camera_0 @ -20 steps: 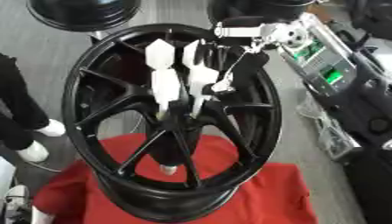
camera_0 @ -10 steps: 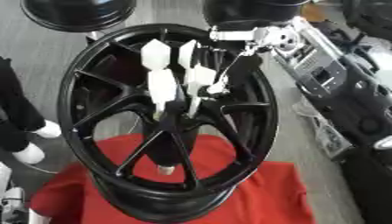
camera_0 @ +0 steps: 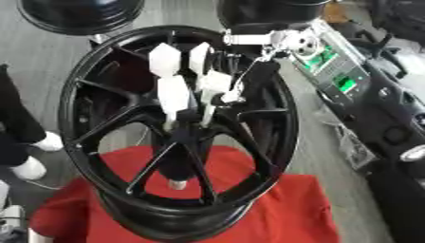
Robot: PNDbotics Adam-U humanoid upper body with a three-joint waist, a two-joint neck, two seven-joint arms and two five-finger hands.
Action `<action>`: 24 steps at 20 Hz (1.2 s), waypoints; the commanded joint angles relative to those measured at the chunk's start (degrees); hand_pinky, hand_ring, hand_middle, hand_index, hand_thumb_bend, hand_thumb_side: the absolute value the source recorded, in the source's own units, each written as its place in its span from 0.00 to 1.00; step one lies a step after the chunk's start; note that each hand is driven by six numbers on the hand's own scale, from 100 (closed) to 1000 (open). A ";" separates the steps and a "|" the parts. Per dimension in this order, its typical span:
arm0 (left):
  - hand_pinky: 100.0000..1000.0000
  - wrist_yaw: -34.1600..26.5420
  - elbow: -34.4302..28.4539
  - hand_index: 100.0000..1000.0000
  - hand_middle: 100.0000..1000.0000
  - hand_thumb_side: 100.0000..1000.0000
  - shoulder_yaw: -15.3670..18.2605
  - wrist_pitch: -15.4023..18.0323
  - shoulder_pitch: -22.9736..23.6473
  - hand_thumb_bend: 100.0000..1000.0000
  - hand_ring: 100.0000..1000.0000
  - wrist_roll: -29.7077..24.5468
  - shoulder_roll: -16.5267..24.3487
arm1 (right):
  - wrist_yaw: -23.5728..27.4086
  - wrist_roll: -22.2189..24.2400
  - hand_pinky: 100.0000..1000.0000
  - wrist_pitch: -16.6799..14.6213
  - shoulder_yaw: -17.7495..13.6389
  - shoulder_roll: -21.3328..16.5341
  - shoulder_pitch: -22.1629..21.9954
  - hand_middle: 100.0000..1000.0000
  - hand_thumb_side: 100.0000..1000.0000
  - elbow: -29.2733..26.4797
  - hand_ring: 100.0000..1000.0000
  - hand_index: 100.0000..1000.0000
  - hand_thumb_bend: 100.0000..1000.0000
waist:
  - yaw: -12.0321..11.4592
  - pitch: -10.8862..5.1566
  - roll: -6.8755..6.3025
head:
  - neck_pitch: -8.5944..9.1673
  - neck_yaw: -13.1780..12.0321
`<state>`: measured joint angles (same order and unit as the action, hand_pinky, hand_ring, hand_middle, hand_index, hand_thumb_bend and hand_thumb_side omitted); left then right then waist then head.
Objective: Pull the pin out of the wheel hub.
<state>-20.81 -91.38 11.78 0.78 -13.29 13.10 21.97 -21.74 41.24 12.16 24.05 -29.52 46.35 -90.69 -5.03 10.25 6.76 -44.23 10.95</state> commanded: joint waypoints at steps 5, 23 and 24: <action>0.75 0.54 -0.53 0.77 0.70 0.82 -0.05 -0.16 -0.57 0.09 0.80 -0.31 1.49 | -0.19 -0.45 0.61 0.06 -1.00 -1.12 0.76 0.50 0.19 -0.65 0.44 0.68 0.40 | 0.25 -0.62 -0.50 | 0.11 0.07; 0.75 0.92 -0.40 0.77 0.69 0.82 -0.08 -0.20 -0.23 0.08 0.81 -0.68 1.73 | -1.95 -0.11 0.56 -1.09 -1.44 -1.33 0.29 0.46 0.17 -0.65 0.41 0.63 0.42 | 0.66 -0.71 -0.44 | 0.11 0.01; 0.75 0.94 -0.39 0.77 0.69 0.82 -0.09 -0.20 -0.22 0.08 0.81 -0.70 1.73 | -1.89 -0.08 0.56 -1.08 -1.44 -1.28 0.28 0.46 0.16 -0.58 0.41 0.62 0.42 | 0.66 -0.70 -0.45 | 0.11 0.04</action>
<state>-20.18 -91.08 11.77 0.51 -13.17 12.64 22.14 -23.46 41.09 11.27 23.54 -29.52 45.84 -90.71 -4.42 10.25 6.76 -44.23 10.91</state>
